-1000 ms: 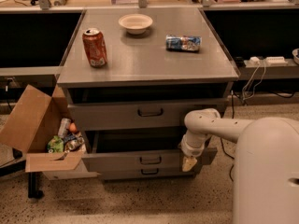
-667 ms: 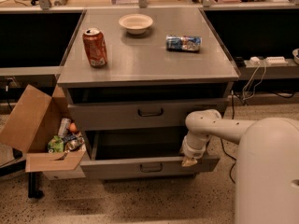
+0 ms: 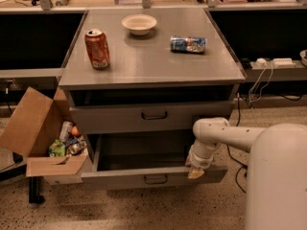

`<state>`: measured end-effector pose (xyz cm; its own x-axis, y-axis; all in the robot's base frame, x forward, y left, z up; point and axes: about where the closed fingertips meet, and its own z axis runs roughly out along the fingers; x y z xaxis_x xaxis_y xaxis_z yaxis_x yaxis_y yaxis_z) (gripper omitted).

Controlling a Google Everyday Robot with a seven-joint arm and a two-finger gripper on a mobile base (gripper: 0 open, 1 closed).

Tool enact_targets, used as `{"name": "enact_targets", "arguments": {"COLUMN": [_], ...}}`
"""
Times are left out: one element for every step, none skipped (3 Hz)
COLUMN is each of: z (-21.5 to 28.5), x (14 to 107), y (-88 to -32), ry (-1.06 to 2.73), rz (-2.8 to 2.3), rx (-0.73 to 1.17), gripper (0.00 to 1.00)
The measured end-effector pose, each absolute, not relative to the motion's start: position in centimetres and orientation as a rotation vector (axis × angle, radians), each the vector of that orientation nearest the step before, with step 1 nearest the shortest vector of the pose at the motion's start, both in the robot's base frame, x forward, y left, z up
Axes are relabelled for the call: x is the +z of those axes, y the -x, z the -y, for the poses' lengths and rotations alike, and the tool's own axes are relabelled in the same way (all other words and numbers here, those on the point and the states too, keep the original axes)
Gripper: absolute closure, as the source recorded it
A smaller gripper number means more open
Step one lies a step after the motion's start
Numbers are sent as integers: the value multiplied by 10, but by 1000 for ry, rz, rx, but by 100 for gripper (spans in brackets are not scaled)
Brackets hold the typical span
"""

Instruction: Open middle drawer

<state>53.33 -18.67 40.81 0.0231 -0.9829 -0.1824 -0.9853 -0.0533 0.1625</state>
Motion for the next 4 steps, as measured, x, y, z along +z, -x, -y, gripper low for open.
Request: {"name": "enact_targets", "arguments": {"z": [185,185,185,185], "x": [406,404,403,403], "y": [-529,-526,-523,-523], "ry": [2233,2227,2218,2218], "rz": [-2158,-2165,-2175,-2175], "rx": [412,437,452,452], "gripper": [100,100,88,72]}}
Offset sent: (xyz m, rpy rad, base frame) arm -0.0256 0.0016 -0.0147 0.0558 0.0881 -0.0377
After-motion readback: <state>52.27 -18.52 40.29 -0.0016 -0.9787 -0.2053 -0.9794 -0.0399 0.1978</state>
